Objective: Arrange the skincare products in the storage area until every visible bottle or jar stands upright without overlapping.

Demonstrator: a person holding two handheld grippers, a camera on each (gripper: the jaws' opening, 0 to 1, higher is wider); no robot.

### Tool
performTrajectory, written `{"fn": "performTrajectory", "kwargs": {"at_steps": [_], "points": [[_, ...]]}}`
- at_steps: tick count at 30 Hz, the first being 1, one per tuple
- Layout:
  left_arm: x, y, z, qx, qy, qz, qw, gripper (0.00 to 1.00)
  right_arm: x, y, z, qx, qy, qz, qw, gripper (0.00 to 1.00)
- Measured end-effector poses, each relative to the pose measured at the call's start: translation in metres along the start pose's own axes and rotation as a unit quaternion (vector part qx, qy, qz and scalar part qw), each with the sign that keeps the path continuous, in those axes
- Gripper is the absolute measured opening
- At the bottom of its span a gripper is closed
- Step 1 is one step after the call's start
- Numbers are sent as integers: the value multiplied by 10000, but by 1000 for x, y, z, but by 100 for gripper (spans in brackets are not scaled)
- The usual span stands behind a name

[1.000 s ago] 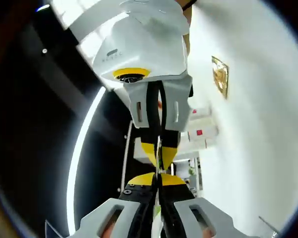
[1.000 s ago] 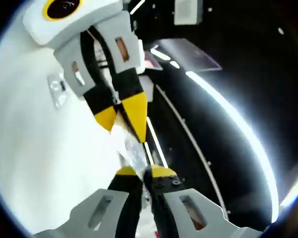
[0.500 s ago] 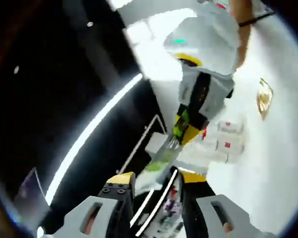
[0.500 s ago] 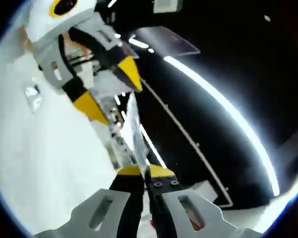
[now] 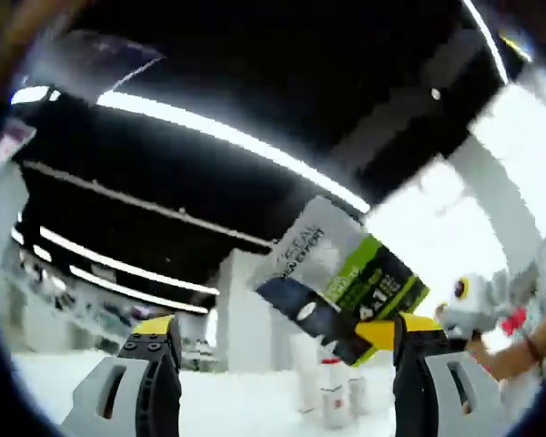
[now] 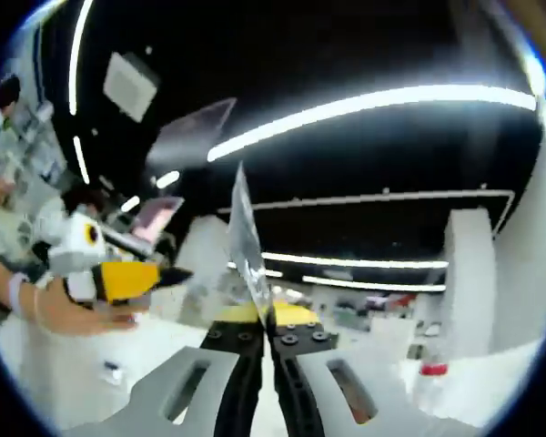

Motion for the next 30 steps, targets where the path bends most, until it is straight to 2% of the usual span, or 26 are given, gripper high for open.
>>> {"fn": "performTrajectory", "kwargs": {"at_steps": [1,2,3,5,7,8,9,13,14,15,16,17,18,19,20,21,22,23,24,25,26,30], "points": [[-3,-1,1,-92,-129,-471,9988,100,-2,-2,1,100,64,375,9992,1],[-3,-2,2,-216,-126,-813,9964,100,-4,-4,2,251,118,737,9969,1],[-2,-3,3,-331,-107,-1267,9913,99,-6,-5,3,445,208,1279,9906,1],[-2,-11,5,-446,-65,-1867,9814,97,-7,-9,3,701,339,2102,9745,1],[-5,-6,2,-639,-243,-2369,9691,93,-8,-8,3,709,483,2548,9632,1],[-6,-5,2,-719,-314,-2457,9662,90,-10,-8,2,732,496,2788,9563,1],[-7,-6,2,-745,-346,-2443,9662,86,-13,-11,3,867,480,3181,9429,1],[-7,-3,2,-789,-405,-2192,9716,80,-23,-20,5,1232,335,4161,9003,1],[-7,-2,2,-807,-414,-2167,9720,79,-26,-22,6,1261,261,4246,8962,1],[-7,-2,2,-816,-419,-2160,9721,77,-28,-24,6,1307,182,4306,8928,1],[-8,-1,1,-847,-444,-2134,9723,74,-34,-29,7,1332,-39,4358,8901,1],[-8,-1,1,-867,-474,-2081,9731,69,-38,-32,8,1288,-209,4263,8951,1],[-9,-1,-1,-886,-524,-1994,9745,56,-42,-35,8,1281,-349,4191,8982,1],[-10,-1,-2,-916,-625,-1898,9755,45,-44,-38,9,1288,-446,4187,8979,1],[-9,-7,-3,-717,-593,-1716,9808,36,-44,-38,9,1289,-359,4218,8968,1],[-9,-10,-4,-681,-556,-1582,9835,18,-43,-39,9,1382,-359,4350,8890,1],[-7,-15,-7,-571,-494,-1526,9854,6,-42,-42,9,1487,-384,4410,8843,1],[-6,-20,-10,-455,-532,-1616,9844,4,-41,-44,10,1584,-384,4471,8795,1],[-5,-17,-12,-593,-533,-1886,9788,3,-41,-46,11,1533,-410,4441,8818,1],[-4,-15,-14,-662,-585,-2379,9673,2,-42,-48,12,1549,-431,4396,8837,1],[-4,-15,-14,-698,-590,-2485,9643,2,-41,-49,12,1584,-437,4380,8838,1],[-4,-15,-17,-675,-683,-2461,9645,0,-45,-52,12,1750,-540,4380,8801,1]]}}
Point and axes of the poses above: the point that each gripper's makers call its tool centre point, and the gripper's own axes: z roughly forward along the fingers, y roughly to its right, x roughly out of its top, the point moved 4 cm from there along -z, roughly backward along the fingers, and after that the axes turned 6 degrees about x, right-handed, at the moved point
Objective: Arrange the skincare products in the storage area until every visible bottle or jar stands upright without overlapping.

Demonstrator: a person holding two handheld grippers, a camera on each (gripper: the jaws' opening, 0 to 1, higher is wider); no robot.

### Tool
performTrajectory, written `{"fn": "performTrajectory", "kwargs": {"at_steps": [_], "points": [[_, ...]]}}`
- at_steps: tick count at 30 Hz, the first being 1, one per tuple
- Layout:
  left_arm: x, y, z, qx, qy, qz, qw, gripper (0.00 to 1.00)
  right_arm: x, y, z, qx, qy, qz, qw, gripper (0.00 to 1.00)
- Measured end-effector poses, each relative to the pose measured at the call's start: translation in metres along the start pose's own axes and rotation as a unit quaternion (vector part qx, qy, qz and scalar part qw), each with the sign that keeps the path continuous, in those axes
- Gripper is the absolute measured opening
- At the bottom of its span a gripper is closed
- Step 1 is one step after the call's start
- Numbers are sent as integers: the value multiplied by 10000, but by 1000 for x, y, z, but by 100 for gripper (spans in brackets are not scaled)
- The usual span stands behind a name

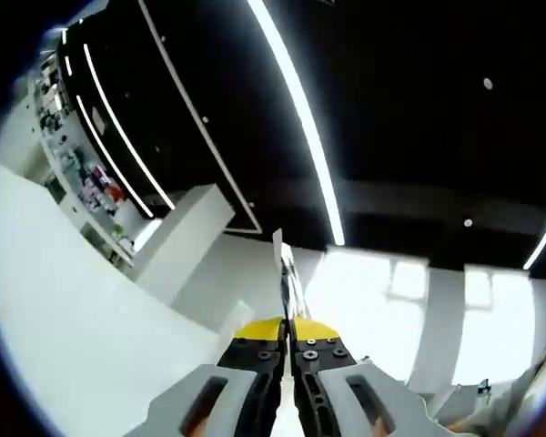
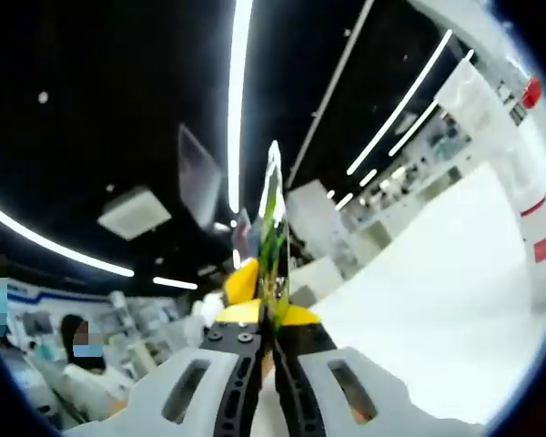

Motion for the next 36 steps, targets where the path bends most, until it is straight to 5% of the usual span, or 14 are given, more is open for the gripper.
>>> {"fn": "performTrajectory", "kwargs": {"at_steps": [4,7,10,16,18,21,22,24,26,30,36], "points": [[6,-4,-7,57,73,-652,9978,0,-3,8,-1,-287,-455,-598,9968,11],[14,-13,-15,115,255,-1210,9923,0,10,6,-5,-378,-26,-819,9959,28],[11,-22,-15,335,177,-1414,9892,0,19,8,-11,-433,174,-758,9960,32],[-8,-8,-7,317,-354,-930,9945,0,35,23,-21,-708,523,-516,9948,27],[-13,-5,-6,364,-437,-803,9951,0,28,27,-23,-867,256,-410,9951,21],[-14,-4,-9,370,-386,-872,9947,0,20,33,-26,-1093,-59,-424,9931,0],[-15,-5,-10,405,-416,-956,9937,0,14,29,-24,-849,-244,-406,9953,0],[-14,-9,-11,603,-228,-770,9949,0,2,31,-21,-974,-519,48,9939,0],[-15,-9,-11,769,-95,-504,9957,0,0,32,-19,-1000,-516,48,9936,0],[-23,0,-10,802,-122,81,9967,3,14,30,-24,-781,-32,617,9950,0],[-34,-1,-5,805,-406,64,9959,21,38,35,-42,-605,854,1268,9864,0]]}}
Point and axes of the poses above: the point that each gripper's makers call its tool centre point, and the gripper's own axes: z roughly forward along the fingers, y roughly to its right, x roughly out of its top, the point moved 4 cm from there along -z, roughly backward along the fingers, and after that the axes turned 6 degrees about x, right-handed, at the moved point
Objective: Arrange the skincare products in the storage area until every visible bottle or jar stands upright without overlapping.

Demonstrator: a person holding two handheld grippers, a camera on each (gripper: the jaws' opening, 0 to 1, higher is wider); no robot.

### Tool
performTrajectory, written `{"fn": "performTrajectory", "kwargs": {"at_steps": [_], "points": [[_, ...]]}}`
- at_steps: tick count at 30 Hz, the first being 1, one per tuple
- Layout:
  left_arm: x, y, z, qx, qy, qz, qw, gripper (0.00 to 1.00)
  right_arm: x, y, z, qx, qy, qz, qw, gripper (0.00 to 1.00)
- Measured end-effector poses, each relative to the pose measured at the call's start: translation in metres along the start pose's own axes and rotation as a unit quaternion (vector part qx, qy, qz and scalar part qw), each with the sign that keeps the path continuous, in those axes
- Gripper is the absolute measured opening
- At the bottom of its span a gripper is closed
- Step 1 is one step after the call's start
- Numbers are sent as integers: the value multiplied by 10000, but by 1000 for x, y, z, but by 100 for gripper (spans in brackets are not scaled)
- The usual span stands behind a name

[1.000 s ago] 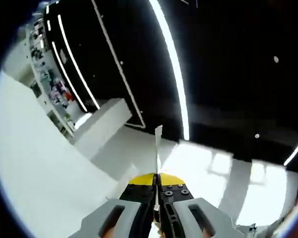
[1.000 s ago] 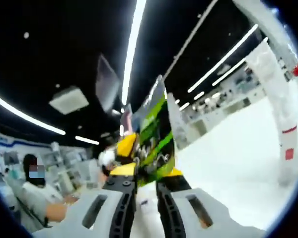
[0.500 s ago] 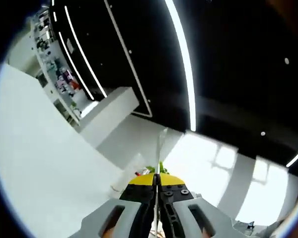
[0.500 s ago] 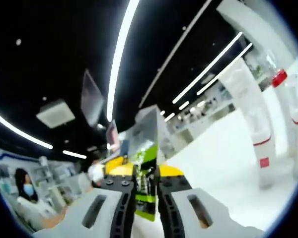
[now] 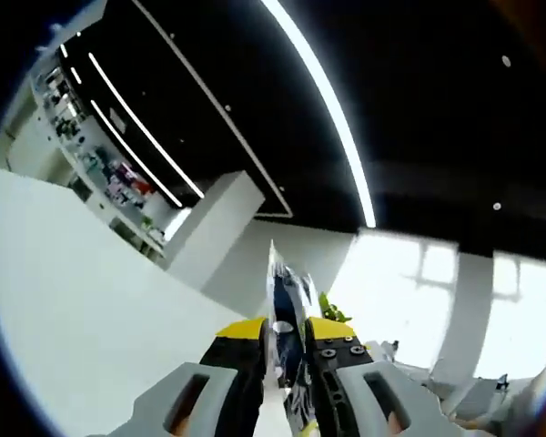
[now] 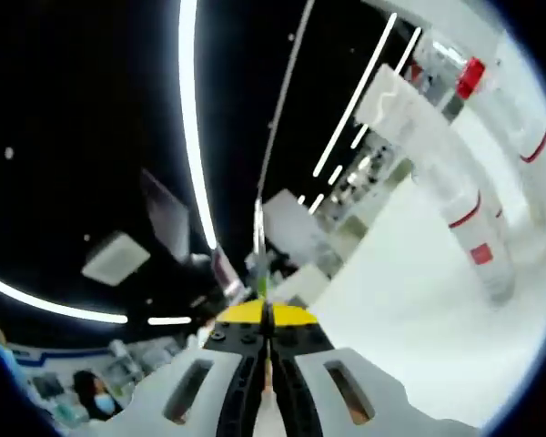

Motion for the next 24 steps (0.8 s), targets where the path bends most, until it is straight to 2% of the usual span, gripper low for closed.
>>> {"fn": "performTrajectory", "kwargs": {"at_steps": [4,7,8,12,15,18,20,23,24], "points": [[-3,-3,1,-133,-156,-532,9984,23,9,6,-5,65,268,267,9993,0],[-6,-4,0,-114,-218,-625,9977,23,10,5,-4,66,341,288,9990,0],[-2,-11,5,-119,-286,-659,9973,22,10,5,-4,46,331,264,9991,0],[-9,-5,5,-260,-597,-588,9961,22,8,6,-1,24,202,170,9996,0],[-14,-7,9,-230,-806,-271,9961,23,3,0,1,116,116,143,9998,0],[-13,-12,12,-129,-819,-86,9965,28,7,-18,1,608,278,143,9977,0],[-11,-18,14,-80,-801,-141,9967,37,11,-30,1,1029,381,159,9938,0],[-9,-20,20,-235,-836,-448,9952,52,12,-49,-1,1583,449,265,9860,0],[-11,-17,22,-374,-920,-502,9938,55,12,-49,-1,1536,431,239,9869,0]]}}
Point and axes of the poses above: the point that each gripper's makers call its tool centre point, and the gripper's own axes: z roughly forward along the fingers, y roughly to its right, x roughly out of its top, the point moved 4 cm from there along -z, roughly backward along the fingers, and after that the axes turned 6 degrees about x, right-handed, at the moved point
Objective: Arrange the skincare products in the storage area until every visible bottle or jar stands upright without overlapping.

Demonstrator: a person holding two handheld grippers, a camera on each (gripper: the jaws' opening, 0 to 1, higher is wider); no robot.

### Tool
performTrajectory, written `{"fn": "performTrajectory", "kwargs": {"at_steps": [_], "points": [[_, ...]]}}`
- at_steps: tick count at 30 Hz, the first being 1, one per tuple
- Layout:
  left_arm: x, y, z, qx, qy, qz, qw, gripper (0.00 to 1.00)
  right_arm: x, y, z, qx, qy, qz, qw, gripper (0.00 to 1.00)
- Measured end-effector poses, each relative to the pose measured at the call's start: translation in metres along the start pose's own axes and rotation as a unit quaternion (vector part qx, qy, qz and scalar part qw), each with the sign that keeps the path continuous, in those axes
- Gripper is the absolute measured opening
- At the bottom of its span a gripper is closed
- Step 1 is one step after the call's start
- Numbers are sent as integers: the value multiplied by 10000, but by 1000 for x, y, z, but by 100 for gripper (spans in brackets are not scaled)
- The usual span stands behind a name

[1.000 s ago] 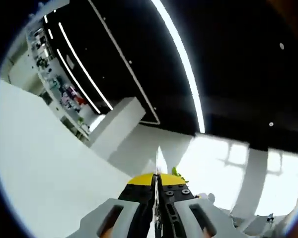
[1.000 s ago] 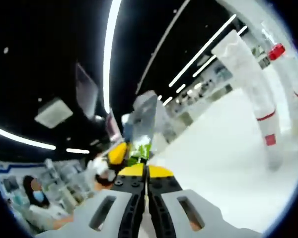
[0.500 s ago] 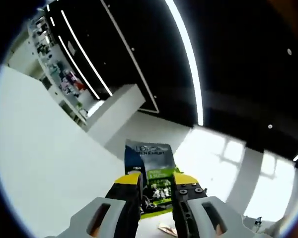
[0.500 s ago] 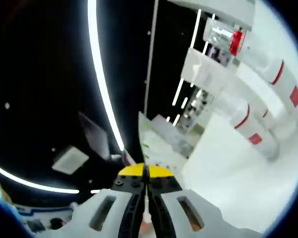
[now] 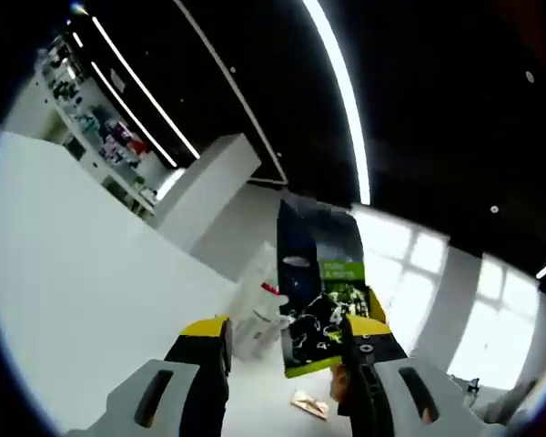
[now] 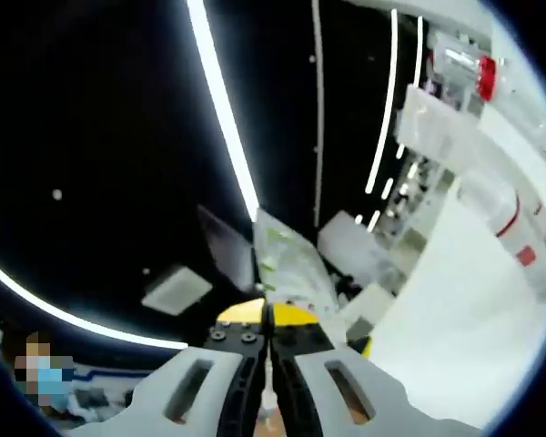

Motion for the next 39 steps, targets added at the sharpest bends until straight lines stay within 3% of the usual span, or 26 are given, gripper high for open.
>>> {"fn": "performTrajectory", "kwargs": {"at_steps": [3,6,8,10,11,13,16,20,22,28,30,33,35,36,37,39], "points": [[-1,4,3,-260,-121,-45,9996,59,-5,4,2,-92,-208,-38,9997,0],[0,10,2,-516,-207,-66,9984,33,-13,19,0,-511,-449,-87,9976,0],[4,6,-2,-482,-214,-77,9986,14,-11,22,-2,-591,-318,-69,9977,0],[9,11,-4,-698,-138,-241,9972,5,-11,26,-3,-750,-295,-80,9967,0],[12,13,-5,-819,-144,-378,9958,4,-9,29,-4,-805,-288,-97,9963,0],[13,10,-3,-701,-124,-150,9973,3,-9,29,-4,-796,-270,-85,9964,0],[12,9,-4,-451,-96,194,9987,3,-13,37,-7,-1308,-369,-528,9893,0],[9,3,-5,-172,-105,208,9996,2,-15,46,-7,-1506,-542,-1132,9806,0],[8,-2,-5,75,-141,275,9995,2,-18,55,-12,-1792,-714,-1109,9749,0],[7,-9,-5,373,-143,371,9985,2,-27,67,-16,-2101,-1068,-906,9676,6],[8,-13,-6,473,-116,284,9984,2,-32,69,-17,-2131,-1185,-764,9668,12],[9,-19,-9,570,-87,-50,9983,2,-40,73,-19,-2257,-1479,-597,9611,9],[8,-21,-9,655,-117,-135,9977,2,-43,79,-25,-2534,-1734,-564,9500,0],[7,-21,-9,665,-129,-136,9976,3,-43,79,-26,-2550,-1775,-567,9488,0],[4,-23,-9,786,-206,-118,9966,3,-42,81,-27,-2728,-1852,-423,9431,0],[-3,-27,-7,1012,-368,26,9942,3,-43,85,-32,-3014,-2081,-540,9290,0]]}}
Point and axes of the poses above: the point that each gripper's makers call its tool centre point, and the gripper's own axes: z roughly forward along the fingers, y roughly to its right, x roughly out of its top, the point moved 4 cm from there along -z, roughly backward along the fingers, and after that the axes turned 6 degrees about x, right-handed, at the moved point
